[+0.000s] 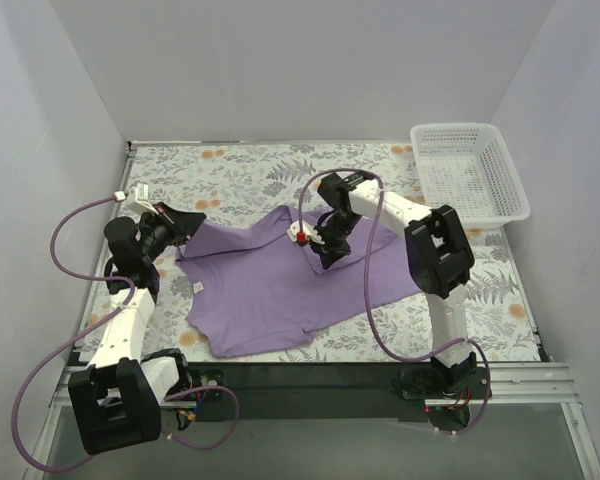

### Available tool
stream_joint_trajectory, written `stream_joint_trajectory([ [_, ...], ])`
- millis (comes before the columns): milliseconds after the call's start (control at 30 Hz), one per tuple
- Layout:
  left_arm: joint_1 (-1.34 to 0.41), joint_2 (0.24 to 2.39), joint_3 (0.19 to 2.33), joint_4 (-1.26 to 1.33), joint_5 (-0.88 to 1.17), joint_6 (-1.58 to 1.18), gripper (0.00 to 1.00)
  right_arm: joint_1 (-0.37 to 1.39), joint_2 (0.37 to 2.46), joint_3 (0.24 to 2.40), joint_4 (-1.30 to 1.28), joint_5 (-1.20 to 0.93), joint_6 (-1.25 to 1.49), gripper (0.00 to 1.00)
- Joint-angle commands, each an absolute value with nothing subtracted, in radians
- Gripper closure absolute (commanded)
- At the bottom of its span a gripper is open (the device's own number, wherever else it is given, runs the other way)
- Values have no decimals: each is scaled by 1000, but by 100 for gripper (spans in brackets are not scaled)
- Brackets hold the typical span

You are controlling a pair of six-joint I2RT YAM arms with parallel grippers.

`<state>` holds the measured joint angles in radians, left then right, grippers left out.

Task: Fold and stack the t-shirts

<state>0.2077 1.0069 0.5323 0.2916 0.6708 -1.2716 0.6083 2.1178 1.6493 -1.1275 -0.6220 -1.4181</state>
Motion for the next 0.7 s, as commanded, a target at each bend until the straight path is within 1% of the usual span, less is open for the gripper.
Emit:
stream_joint_trajectory([
  [0,212,1009,609,305,686,-1270,100,594,1955,1747,-1152,-565,-1301,99],
  [100,213,1015,692,304,680,-1298,100,563,1867,1839,-1150,-493,-1226,99],
  [133,212,1025,763,301,677,-1316,100,551,1849,1912,-1150,-479,-1207,99],
  [200,212,1034,831,299,660,-1344,100,511,1796,1997,-1149,-453,-1166,99],
  [267,212,1042,932,314,631,-1400,100,479,1755,2141,-1141,-440,-1138,99],
  [300,212,1046,974,331,599,-1419,100,451,1741,2189,-1115,-408,-1105,99],
  [333,212,1063,1052,337,582,-1463,100,437,1715,2282,-1091,-387,-1082,99],
  [367,213,1072,1101,353,574,-1482,100,407,1697,2317,-1062,-350,-1036,99],
  [433,212,1097,1182,356,552,-1517,100,385,1649,2351,-918,-301,-974,99],
  [467,212,1100,1275,348,549,-1528,100,376,1591,2356,-870,-257,-945,99],
  [500,213,1103,1317,333,537,-1525,100,376,1559,2353,-783,-235,-937,99],
  [567,212,1095,1412,296,519,-1503,100,376,1475,2356,-697,-163,-896,99],
  [600,213,1083,1496,260,509,-1487,100,374,1450,2364,-617,-138,-879,99],
  [667,209,1065,1558,232,477,-1479,100,373,1385,2384,-557,-79,-850,99],
])
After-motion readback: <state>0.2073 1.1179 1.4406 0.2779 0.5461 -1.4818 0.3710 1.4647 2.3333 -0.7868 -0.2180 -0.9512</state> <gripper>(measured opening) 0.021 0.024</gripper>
